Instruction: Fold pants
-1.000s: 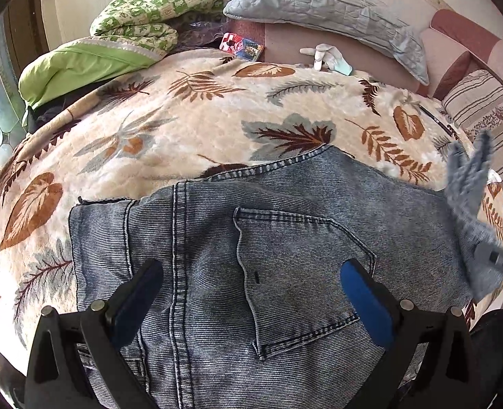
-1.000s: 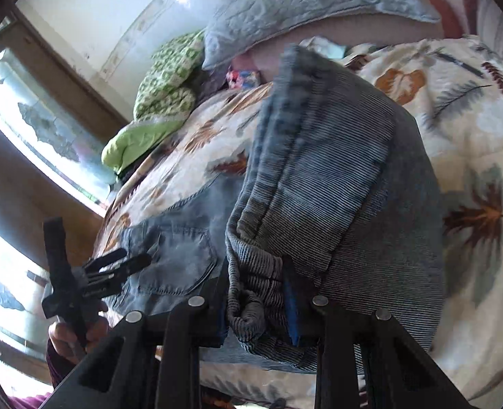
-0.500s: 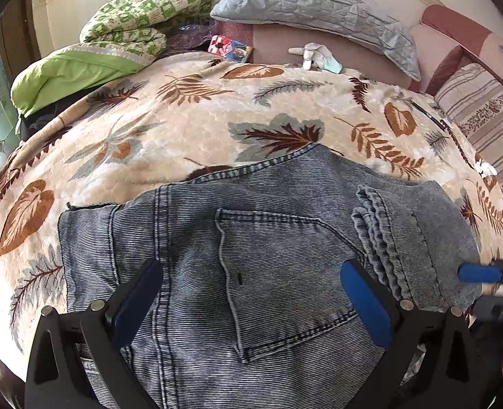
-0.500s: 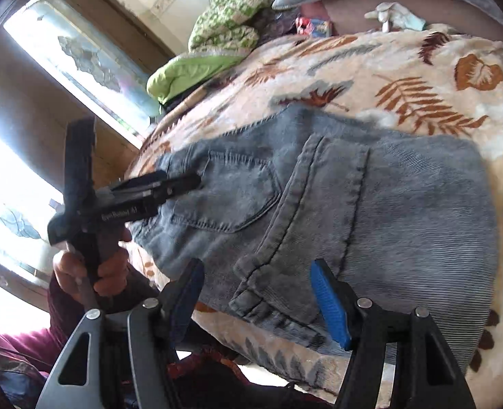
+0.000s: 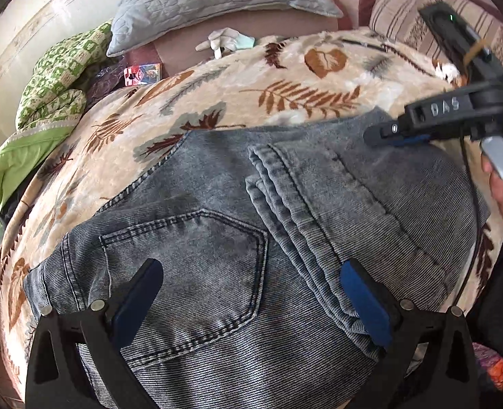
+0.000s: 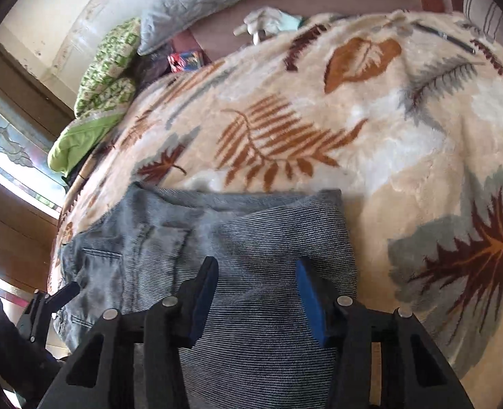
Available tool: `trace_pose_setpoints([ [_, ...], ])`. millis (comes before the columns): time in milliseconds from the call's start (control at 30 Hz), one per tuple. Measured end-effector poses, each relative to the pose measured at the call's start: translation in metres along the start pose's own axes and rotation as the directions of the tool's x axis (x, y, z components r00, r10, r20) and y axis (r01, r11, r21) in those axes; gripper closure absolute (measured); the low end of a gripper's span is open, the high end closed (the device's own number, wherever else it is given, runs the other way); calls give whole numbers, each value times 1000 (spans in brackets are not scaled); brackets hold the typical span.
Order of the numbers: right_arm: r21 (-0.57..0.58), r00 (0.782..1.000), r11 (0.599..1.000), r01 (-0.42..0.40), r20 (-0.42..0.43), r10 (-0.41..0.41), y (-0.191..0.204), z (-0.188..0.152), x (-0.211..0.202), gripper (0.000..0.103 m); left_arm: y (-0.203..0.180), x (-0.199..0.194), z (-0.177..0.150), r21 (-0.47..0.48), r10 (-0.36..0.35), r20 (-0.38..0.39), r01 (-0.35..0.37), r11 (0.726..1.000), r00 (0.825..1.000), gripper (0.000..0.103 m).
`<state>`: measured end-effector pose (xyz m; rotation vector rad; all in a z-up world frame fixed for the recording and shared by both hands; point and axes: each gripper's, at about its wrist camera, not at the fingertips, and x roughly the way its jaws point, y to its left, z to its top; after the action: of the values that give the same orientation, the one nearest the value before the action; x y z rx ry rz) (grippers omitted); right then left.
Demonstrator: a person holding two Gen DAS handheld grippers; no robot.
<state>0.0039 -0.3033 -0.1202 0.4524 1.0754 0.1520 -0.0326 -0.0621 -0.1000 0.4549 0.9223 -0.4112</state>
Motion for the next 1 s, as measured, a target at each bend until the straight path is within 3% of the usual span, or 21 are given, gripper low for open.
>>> trace_pose_setpoints([
  [167,0,999,1000,-25,31,25,-1,-3,-12,55,20,2,-2,-87,-80,-35,76,993,996,0],
  [267,-16,993,995,-95,71,96,2,-10,-32,55,36,-3,-3,-136,-59,-22,56,989,998,0],
  [467,-150,987,981,-127,76,139,26,-41,-63,55,64,-9,-6,-234,-75,2,74,969,997,0],
  [600,-191,994,976,-107,5,110,33,-75,-56,55,45,2,-6,-181,-69,-47,59,982,997,0],
  [667,-208,997,977,-44,-71,30,32,-88,-35,55,27,13,-8,-97,-3,-99,-7,995,995,0],
  [700,-238,998,971,-24,-55,11,35,-91,-33,55,21,15,-9,-60,38,-104,-45,997,994,0],
  [800,-261,999,965,-6,-51,-7,44,-86,-39,55,25,8,-10,-72,25,-77,-31,997,997,0],
  [1000,-243,999,969,-37,29,46,67,-48,-45,55,77,-3,-27,-240,-2,-54,-11,971,999,0],
])
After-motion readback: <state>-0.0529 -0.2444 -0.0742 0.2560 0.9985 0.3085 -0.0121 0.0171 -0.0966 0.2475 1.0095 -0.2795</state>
